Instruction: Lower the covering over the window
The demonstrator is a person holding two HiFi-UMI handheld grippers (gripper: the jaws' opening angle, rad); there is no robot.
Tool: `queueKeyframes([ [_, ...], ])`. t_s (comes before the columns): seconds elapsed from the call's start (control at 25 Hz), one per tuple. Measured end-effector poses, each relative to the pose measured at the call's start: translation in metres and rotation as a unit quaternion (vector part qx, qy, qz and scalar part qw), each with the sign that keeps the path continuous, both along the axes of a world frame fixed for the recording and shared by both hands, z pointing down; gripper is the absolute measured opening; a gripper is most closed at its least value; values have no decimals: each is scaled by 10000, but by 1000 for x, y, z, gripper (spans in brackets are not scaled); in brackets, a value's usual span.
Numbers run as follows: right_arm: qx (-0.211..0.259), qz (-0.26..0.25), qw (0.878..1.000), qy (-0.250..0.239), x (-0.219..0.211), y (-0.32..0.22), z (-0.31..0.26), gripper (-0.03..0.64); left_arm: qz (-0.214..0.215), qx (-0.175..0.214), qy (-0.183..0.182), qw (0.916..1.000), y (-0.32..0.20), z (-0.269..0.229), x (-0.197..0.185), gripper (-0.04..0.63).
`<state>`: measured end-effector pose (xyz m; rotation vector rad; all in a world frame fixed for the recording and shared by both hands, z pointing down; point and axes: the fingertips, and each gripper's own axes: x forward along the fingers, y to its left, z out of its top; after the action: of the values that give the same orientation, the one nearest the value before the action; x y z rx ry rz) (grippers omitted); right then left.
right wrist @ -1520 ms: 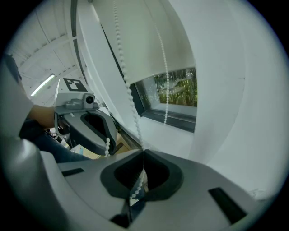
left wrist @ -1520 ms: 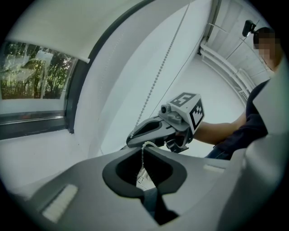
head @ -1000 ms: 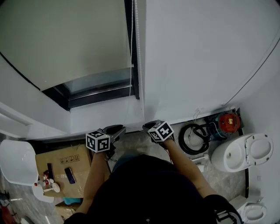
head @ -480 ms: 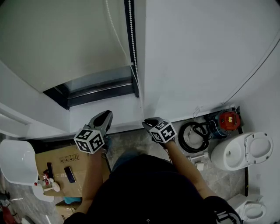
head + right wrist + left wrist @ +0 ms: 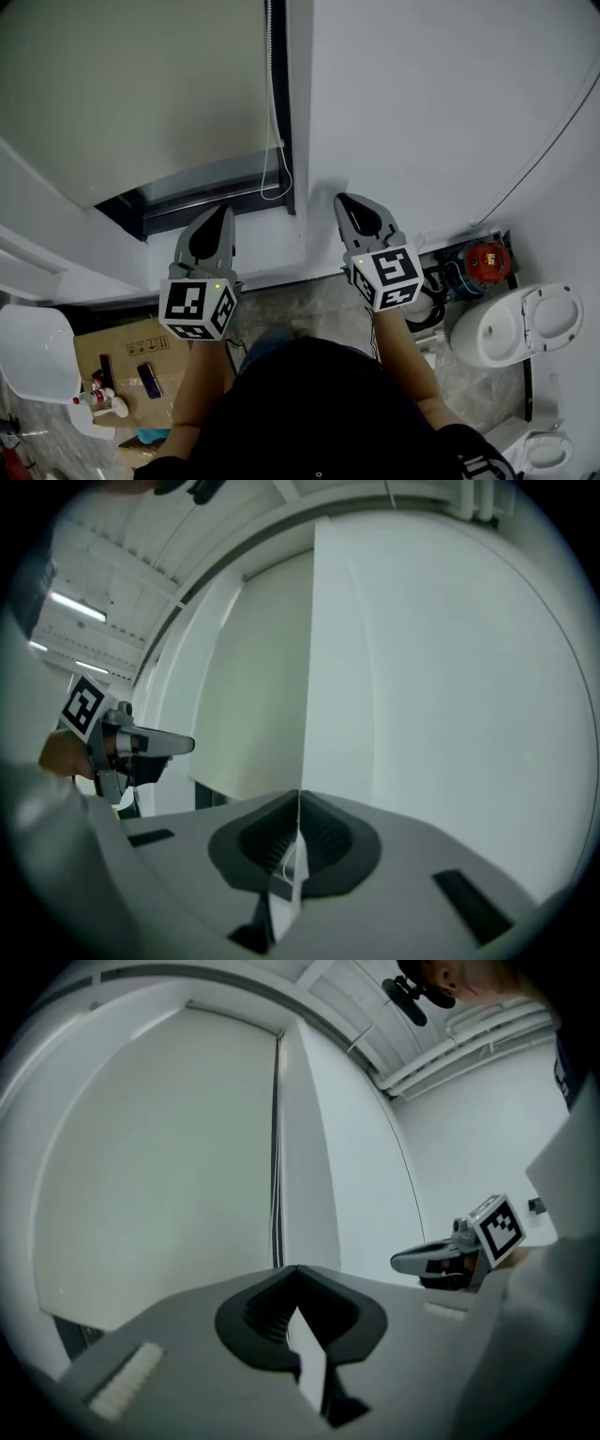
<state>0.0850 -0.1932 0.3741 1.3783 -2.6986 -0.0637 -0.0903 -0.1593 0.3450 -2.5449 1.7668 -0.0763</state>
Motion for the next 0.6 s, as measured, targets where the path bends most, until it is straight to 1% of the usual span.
queueKeyframes([
  [0.08,527,70,9986,-58,1,6,-47,14,-94,318,41,9994,4,-35,-1,11],
  [0.16,974,171,9950,-116,2,12,-86,14,-123,540,199,9983,7,-64,-3,11],
  [0.28,1474,329,9883,-223,4,24,-129,14,-206,803,336,9960,13,-94,-6,11],
  [0.36,1688,397,9845,-280,5,31,-144,14,-245,918,351,9949,18,-105,-7,11],
  [0.44,1805,430,9823,-270,2,36,-152,12,-249,986,365,9941,22,-111,-9,11],
  [0.6,1827,396,9823,-126,-12,37,-151,12,-267,938,373,9945,23,-109,-15,11],
])
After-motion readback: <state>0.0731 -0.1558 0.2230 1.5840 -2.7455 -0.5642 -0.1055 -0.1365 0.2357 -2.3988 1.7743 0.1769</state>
